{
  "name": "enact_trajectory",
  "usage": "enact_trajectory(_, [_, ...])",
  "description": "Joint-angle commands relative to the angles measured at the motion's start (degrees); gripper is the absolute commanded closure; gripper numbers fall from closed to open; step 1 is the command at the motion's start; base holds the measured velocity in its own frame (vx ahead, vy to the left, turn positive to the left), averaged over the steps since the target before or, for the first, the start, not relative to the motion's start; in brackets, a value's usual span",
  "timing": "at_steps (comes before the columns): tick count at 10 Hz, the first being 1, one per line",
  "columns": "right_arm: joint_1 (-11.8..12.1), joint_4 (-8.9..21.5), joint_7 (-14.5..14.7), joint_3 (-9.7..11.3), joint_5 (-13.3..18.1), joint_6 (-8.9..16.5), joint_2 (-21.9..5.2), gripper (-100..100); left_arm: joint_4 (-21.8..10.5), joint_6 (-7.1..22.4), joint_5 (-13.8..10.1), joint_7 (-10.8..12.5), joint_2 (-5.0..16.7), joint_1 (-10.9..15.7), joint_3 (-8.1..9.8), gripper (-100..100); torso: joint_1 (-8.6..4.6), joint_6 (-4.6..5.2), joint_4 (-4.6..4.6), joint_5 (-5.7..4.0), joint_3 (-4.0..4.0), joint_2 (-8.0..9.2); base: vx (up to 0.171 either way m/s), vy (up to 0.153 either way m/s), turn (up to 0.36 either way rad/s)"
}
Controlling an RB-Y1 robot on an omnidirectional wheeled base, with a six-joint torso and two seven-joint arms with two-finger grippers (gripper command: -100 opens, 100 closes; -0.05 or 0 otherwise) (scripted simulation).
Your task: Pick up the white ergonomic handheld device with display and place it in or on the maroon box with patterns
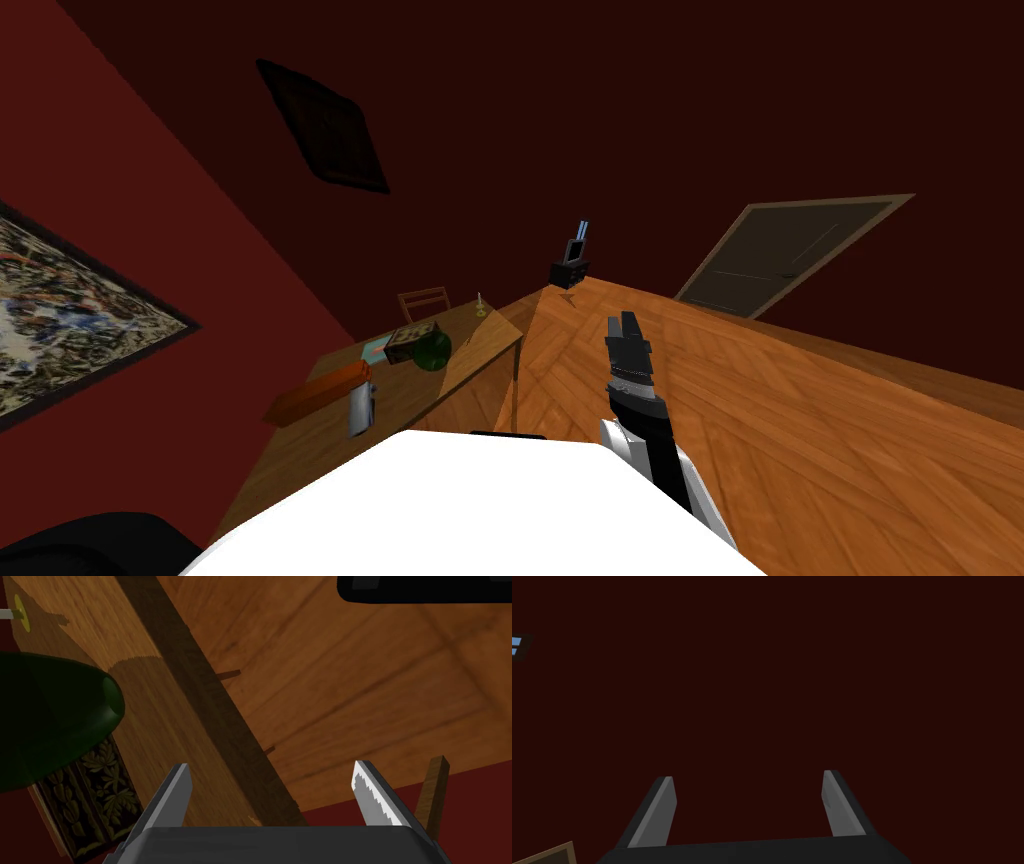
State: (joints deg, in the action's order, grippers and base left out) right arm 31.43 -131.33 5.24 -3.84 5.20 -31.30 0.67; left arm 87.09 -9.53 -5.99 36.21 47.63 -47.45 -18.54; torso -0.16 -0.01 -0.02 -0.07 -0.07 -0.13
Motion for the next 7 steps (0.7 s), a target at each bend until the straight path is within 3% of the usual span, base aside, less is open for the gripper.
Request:
enact_trajectory(1, [0.00, 0.00, 0.00, 0.00, 0.00, 0.00, 0.00, 0, -2.68, -0.54, 0.99, -0.18, 0.14, -0.36, -0.58, -100, 0.00, 0.00, 0.00, 0.00, 0.00, 0.00, 0.053, -0.025, -0.094])
enact_trajectory(7, [0.00, 0.00, 0.00, -0.01, 0.00, 0.00, -0.01, 0, -13.26, 1.41, 7.71, 1.43, 10.89, 0.84, -5.09, -100, 0.15, -0.02, -0.01, 0.03, -0.03, -0.05, 0.077, -0.008, -0.226])
